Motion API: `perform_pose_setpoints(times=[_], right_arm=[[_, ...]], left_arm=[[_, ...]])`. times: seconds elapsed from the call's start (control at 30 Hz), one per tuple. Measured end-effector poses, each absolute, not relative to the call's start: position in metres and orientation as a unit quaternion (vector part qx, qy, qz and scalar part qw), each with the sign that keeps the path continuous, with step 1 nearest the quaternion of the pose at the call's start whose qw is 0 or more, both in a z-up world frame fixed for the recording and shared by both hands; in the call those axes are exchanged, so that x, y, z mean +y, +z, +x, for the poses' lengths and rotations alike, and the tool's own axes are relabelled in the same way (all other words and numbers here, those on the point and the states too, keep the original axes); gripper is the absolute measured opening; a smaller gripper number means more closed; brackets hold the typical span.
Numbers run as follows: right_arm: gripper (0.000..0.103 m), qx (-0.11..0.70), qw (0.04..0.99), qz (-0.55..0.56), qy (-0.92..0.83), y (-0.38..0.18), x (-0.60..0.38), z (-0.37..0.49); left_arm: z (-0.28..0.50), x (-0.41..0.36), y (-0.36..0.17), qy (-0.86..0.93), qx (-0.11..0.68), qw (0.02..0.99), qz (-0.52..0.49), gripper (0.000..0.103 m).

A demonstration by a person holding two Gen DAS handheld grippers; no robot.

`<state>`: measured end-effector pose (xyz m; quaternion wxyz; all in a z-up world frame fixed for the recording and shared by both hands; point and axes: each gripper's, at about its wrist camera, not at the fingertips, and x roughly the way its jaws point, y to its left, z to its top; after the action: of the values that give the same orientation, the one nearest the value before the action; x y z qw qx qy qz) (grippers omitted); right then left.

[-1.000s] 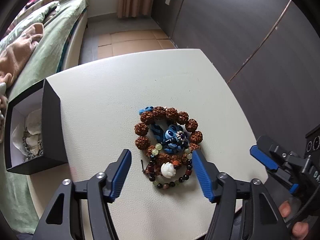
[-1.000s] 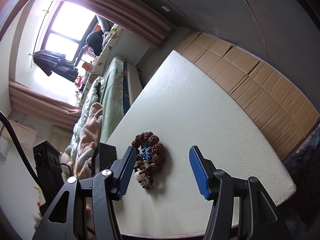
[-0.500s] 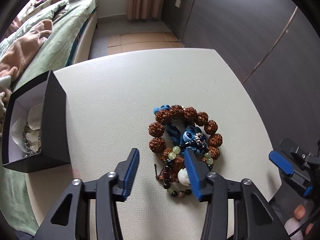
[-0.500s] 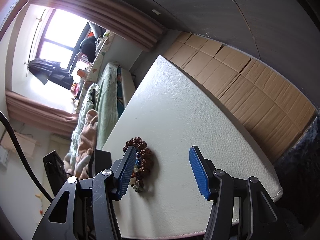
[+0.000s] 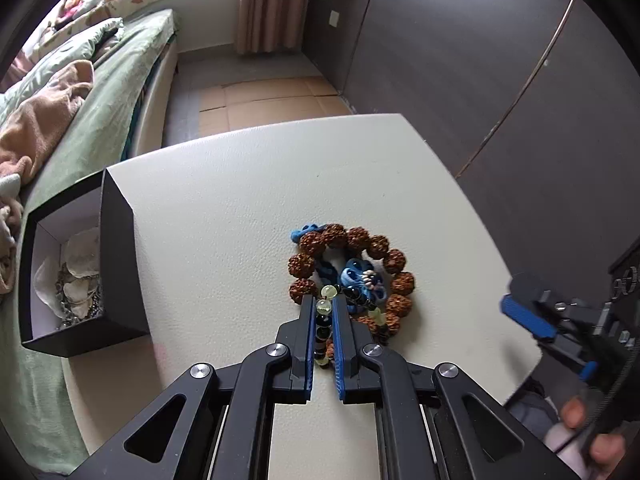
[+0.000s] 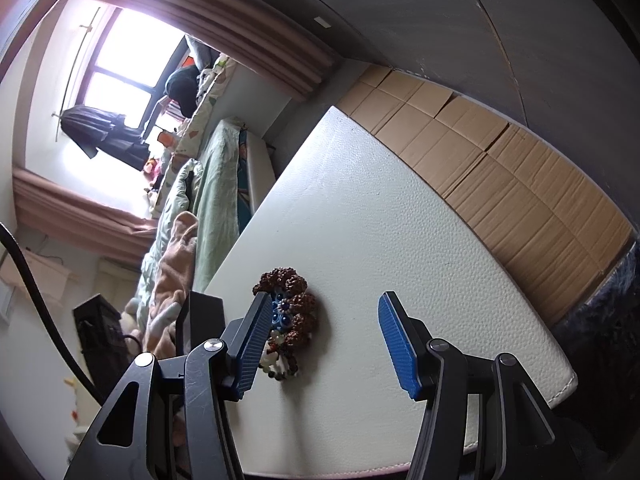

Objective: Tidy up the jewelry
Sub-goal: 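Move the left tool to the rudraksha bracelet and close on the green-bead strand, then close the right tool on the brown rudraksha bracelet and lift it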

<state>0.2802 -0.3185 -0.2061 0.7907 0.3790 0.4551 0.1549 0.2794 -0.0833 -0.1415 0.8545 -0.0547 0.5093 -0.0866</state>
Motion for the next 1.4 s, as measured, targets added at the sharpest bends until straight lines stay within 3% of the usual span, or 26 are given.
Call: perform_pose_setpoints(times=[0.43,0.9,1.03,1.17,1.4], right_arm=[[0.056,0.462,0.794,0.354,0.176,-0.207,-0.29,0.291],[0.052,0.495,0.821,0.244,0.148,-0.212,-0.234,0.319],[0.046,0.507,0.83,0.197,0.124,-0.216,-0.225,0.32],[0.021,0.513,0.826,0.196,0.125,-0.218,-0.228,0.32],[0.021,0.49,0.83,0.223,0.148,-0.201,-0.238,0.303]], left_arm=[[0.267,-0.064,-0.1,-0.111,0.47,0.873,-0.067,0.008],[0.264,-0.032,-0.102,-0.088,0.472,0.872,-0.09,0.008],[0.262,-0.027,-0.101,-0.081,0.474,0.871,-0.097,0.008],[0.258,-0.025,-0.098,-0.078,0.472,0.873,-0.097,0.008],[0.251,-0.016,-0.087,-0.072,0.463,0.879,-0.093,0.008]])
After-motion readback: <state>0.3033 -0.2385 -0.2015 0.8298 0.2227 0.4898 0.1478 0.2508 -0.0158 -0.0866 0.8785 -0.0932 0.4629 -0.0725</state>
